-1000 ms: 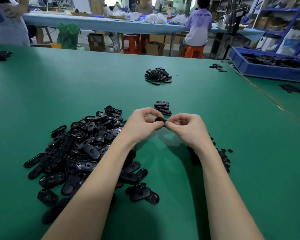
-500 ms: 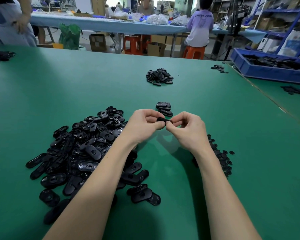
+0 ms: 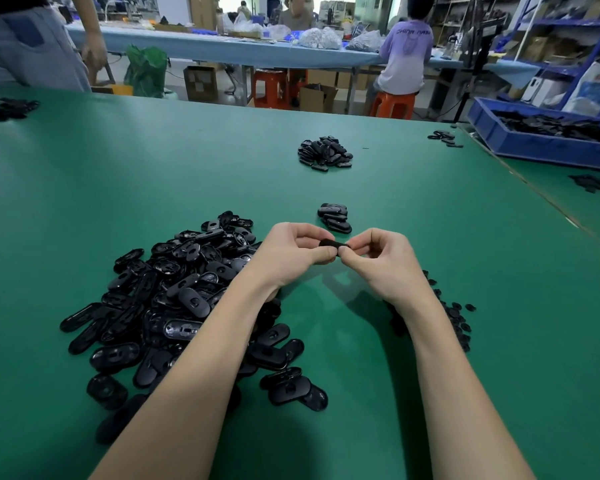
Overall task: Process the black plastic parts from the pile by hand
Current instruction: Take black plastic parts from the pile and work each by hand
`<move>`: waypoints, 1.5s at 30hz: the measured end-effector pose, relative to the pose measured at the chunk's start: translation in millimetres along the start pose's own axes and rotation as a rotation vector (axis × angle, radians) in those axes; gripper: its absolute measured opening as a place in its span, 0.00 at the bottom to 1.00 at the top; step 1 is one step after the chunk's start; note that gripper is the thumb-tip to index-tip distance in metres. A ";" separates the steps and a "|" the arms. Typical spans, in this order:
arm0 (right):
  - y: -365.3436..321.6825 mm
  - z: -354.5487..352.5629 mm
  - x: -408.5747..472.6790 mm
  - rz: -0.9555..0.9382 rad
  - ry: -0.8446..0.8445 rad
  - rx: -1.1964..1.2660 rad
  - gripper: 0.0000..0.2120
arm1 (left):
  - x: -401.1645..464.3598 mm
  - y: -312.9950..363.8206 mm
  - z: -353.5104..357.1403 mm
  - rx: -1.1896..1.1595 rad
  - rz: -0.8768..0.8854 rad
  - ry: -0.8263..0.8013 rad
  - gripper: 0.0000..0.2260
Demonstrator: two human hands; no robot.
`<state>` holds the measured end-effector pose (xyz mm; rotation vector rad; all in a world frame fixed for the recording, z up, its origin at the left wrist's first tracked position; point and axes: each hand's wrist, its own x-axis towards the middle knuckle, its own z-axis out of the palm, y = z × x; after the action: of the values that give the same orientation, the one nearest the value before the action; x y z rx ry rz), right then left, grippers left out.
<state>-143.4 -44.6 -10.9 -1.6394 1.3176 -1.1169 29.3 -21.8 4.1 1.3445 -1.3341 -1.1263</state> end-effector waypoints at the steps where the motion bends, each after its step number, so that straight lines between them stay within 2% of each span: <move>1: 0.3 0.4 -0.4 -0.009 0.005 -0.002 0.09 | 0.1 0.5 0.9 0.014 0.000 0.003 0.07; 5: -0.5 3.6 -2.9 -0.061 0.048 -0.036 0.09 | 1.5 2.1 2.9 0.037 -0.001 0.025 0.07; 8: -3.7 0.3 -3.3 -0.134 0.051 -0.047 0.06 | 2.7 2.5 1.6 -0.091 -0.009 0.055 0.06; 12: -5.7 -0.2 -5.8 -0.233 0.017 -0.267 0.11 | 3.5 -1.1 2.2 -0.124 -0.017 0.103 0.06; 17: -5.8 -1.9 -2.5 -0.167 0.052 -0.419 0.08 | 3.0 -5.2 5.4 -0.044 -0.004 0.097 0.06; 21: -9.2 -6.1 22.1 -0.069 0.132 -0.478 0.06 | 5.8 -8.8 3.8 0.263 0.069 0.167 0.09; 25: -11.9 0.5 62.9 0.062 0.119 -0.541 0.07 | 5.1 -6.6 -2.6 0.474 0.122 0.127 0.06; 32: -7.8 9.1 81.9 0.124 0.082 -0.564 0.14 | 3.0 3.4 -8.5 0.480 0.174 0.060 0.07; 35: -13.5 5.9 64.9 0.059 0.088 -0.541 0.07 | 1.9 5.8 -10.3 0.497 0.177 0.045 0.08; 37: -17.0 3.0 46.3 0.027 0.060 -0.537 0.03 | 1.0 6.2 -11.8 0.511 0.183 0.047 0.10; 40: -16.1 0.9 16.1 0.017 -0.089 -0.553 0.00 | 1.3 6.5 -15.7 0.532 0.182 0.058 0.13; 43: -13.4 8.4 -7.4 -0.028 -0.250 -0.539 0.02 | 3.0 7.0 -20.8 0.508 0.182 0.098 0.12; 45: -14.6 17.6 -15.4 -0.103 -0.287 -0.523 0.02 | 4.3 7.2 -23.8 0.469 0.176 0.100 0.11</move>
<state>-123.5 -26.2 -6.2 -2.1713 1.4172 -0.5789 51.5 -26.1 15.4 1.5518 -1.6695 -0.6383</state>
